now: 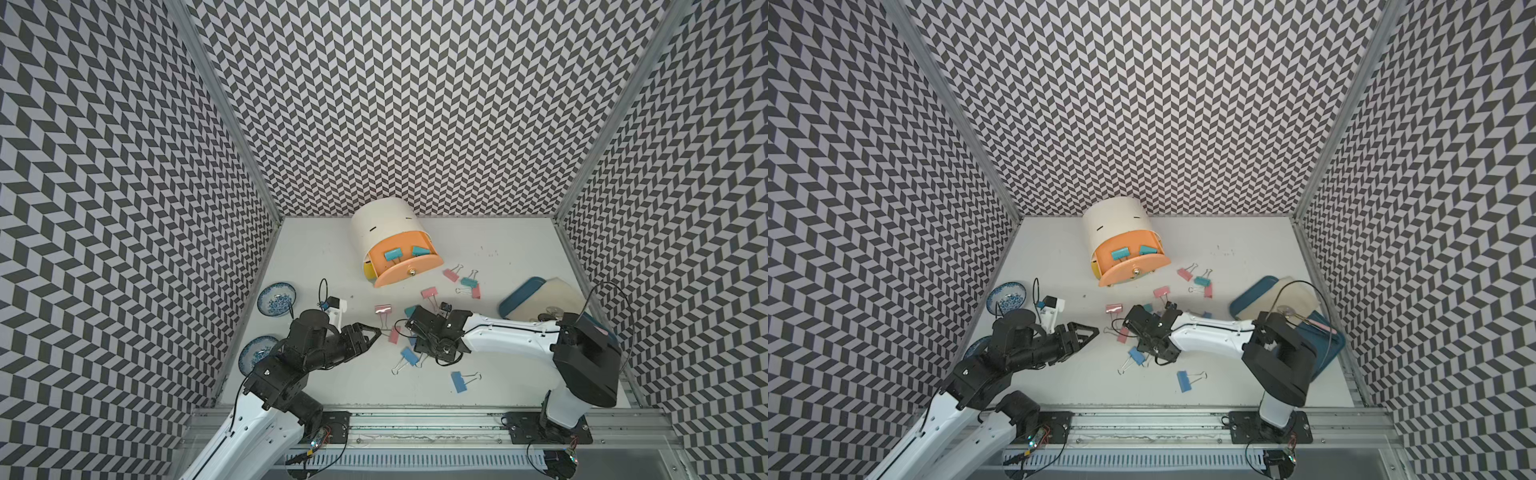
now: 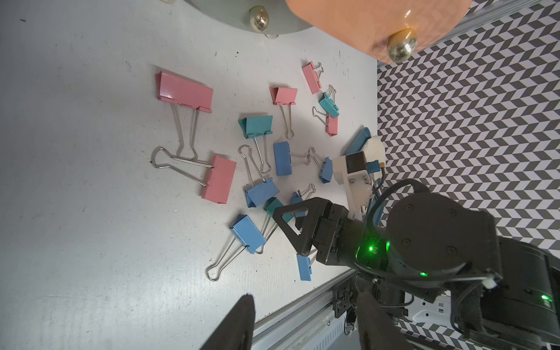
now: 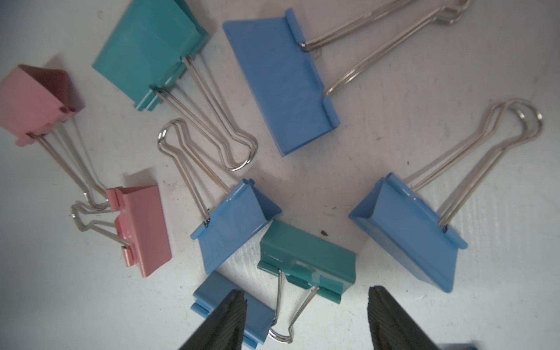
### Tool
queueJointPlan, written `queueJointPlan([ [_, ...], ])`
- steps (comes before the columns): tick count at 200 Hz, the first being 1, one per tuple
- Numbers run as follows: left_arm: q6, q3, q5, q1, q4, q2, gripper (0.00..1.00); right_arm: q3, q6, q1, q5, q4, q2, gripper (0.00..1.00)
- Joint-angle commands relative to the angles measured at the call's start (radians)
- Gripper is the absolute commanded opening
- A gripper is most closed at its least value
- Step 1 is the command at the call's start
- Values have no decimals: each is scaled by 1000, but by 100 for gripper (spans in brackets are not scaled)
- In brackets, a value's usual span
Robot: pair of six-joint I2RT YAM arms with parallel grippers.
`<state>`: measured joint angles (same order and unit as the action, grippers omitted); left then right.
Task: Put the binder clips in the drawer according to color
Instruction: Pick up the binder clip at the center of the board.
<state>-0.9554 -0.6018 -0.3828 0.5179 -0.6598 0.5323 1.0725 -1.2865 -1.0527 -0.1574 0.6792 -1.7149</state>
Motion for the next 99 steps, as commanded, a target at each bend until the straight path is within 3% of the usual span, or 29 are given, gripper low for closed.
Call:
queueJointPlan([
  [1, 21, -30, -11, 7, 2, -14, 58, 18, -19, -5, -31, 8, -21, 69],
  [99, 26, -48, 1, 7, -36, -33, 58, 56, -22, 0, -53, 0, -76, 71],
])
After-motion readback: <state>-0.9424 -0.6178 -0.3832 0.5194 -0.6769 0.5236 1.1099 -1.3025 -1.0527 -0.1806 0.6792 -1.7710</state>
